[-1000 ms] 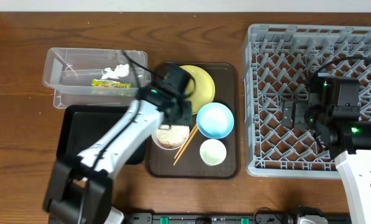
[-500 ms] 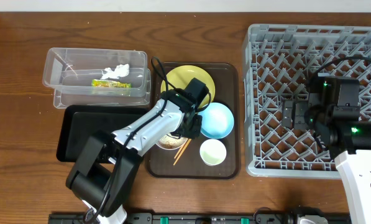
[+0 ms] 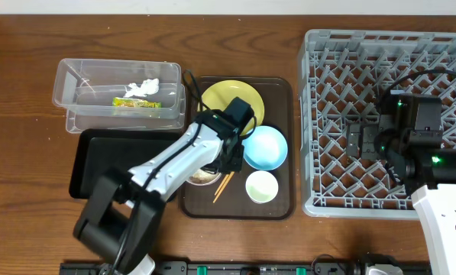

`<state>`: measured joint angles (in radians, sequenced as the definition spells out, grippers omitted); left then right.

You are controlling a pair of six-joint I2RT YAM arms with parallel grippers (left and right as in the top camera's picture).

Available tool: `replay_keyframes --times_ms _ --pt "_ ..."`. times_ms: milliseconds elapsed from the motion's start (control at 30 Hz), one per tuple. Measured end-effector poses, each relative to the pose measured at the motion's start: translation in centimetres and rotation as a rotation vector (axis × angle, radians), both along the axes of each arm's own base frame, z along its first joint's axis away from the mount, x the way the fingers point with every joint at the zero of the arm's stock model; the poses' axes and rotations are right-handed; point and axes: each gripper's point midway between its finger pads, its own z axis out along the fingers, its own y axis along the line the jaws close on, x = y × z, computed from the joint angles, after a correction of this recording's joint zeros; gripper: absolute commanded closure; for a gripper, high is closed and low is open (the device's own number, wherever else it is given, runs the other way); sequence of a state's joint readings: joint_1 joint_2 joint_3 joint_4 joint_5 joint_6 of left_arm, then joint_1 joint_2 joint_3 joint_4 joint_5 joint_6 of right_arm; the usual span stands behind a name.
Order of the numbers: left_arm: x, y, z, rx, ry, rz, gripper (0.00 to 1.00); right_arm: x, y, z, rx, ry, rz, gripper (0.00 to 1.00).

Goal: Sort waste into correct bins and load items into the dishwasher rack
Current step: 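Tip the white bowl over the black tray to pour out rice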

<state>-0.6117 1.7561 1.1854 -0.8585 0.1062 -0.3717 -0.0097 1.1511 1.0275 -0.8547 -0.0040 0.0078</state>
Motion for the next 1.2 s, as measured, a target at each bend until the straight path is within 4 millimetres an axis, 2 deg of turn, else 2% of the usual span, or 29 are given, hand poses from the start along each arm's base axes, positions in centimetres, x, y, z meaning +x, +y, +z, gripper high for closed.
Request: replay_keyframes --times_ms 167,300,400,633,967,1200 --pt "0.4 0.4 4.9 -0.085 -0.098 0.000 0.94 0.0 0.0 0.0 0.000 0.000 0.000 0.01" --pt "1.0 2.6 8.8 -0.169 -0.157 0.032 0.94 0.0 0.0 0.0 0.000 0.000 0.000 0.01" --pt "1.4 5.1 10.3 -0.246 -0.153 0.086 0.94 0.0 0.0 0.0 0.000 0.001 0.000 0.01" --pt "2.8 9.3 11.4 -0.572 -0.121 0.165 0.94 0.0 0.0 0.0 0.000 0.002 0.000 0.01" --pt "1.2 12.7 8.8 -1.071 -0.087 0.323 0.94 -0.1 0.0 -0.1 0.000 0.005 0.000 0.01" --pt "1.6 15.2 8.5 -1.225 -0.145 0.448 0.94 -0.1 0.0 -0.1 0.000 0.005 0.000 0.01"
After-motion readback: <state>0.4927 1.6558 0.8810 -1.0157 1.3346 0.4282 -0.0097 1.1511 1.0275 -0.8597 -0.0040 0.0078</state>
